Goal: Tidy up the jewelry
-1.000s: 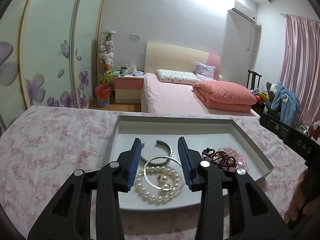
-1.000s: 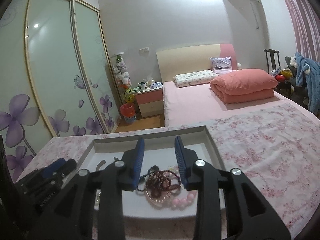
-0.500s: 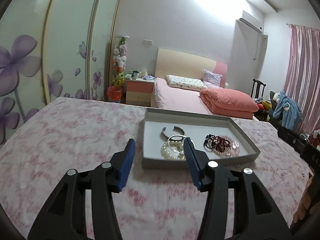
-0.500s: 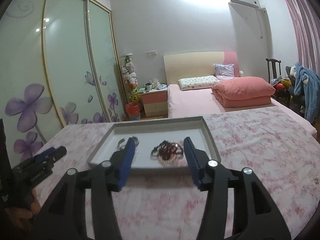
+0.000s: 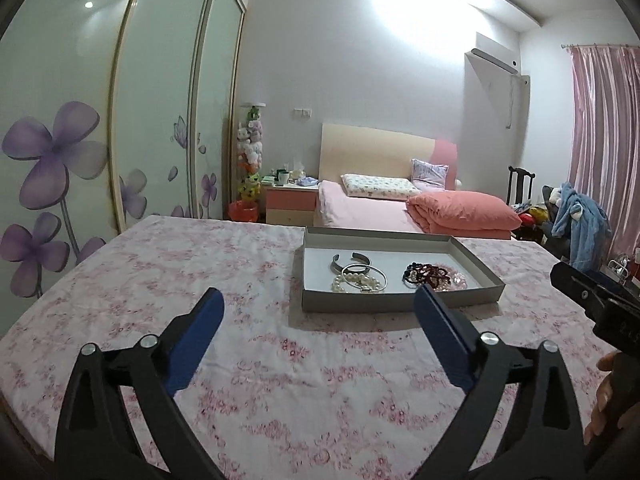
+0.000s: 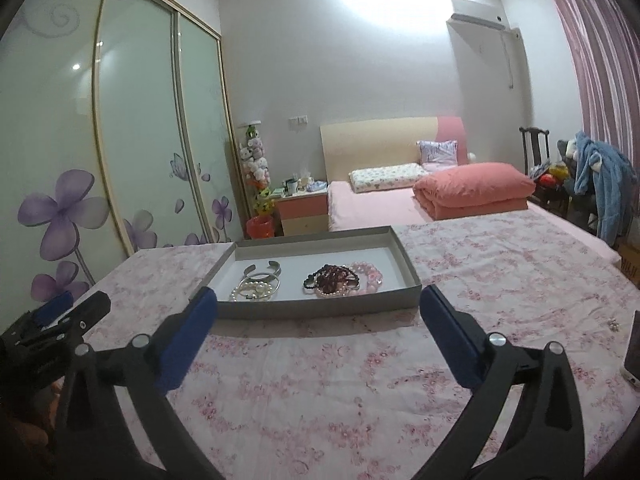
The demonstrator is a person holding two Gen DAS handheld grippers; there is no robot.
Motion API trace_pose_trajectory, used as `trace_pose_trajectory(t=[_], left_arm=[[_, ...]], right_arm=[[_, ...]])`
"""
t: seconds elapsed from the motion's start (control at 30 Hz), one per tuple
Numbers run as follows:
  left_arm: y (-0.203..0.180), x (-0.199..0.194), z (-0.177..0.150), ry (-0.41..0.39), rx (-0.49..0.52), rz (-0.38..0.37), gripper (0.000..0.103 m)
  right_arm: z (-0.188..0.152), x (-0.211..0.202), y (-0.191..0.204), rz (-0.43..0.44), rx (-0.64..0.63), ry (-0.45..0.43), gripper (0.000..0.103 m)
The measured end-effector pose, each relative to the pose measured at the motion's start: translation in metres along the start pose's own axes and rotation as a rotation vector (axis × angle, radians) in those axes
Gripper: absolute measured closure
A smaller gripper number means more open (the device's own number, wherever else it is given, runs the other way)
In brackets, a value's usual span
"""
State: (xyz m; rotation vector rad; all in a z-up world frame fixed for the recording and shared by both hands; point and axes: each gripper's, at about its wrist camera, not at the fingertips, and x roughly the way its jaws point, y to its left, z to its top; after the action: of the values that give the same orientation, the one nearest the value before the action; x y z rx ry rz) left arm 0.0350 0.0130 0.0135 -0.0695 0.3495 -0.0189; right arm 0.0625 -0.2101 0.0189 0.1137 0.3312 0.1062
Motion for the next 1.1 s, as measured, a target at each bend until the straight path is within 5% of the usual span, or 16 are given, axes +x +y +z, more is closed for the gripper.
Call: trace_pose_trajectory(t=[0.43,1.1], left_arm=[[-0.001,-0.019,-0.008,-0.044,-0.013,0.026,0.002],[-0.003,-0.021,-0.017,-0.034,-0.012,0.025,0.002]], right_arm=[[-0.018,-0.028,0.005,-0.003,-0.041,-0.075,0.004],[-0.022,-0.026,0.008,-0.005,-0.049,-0.078,0.004]])
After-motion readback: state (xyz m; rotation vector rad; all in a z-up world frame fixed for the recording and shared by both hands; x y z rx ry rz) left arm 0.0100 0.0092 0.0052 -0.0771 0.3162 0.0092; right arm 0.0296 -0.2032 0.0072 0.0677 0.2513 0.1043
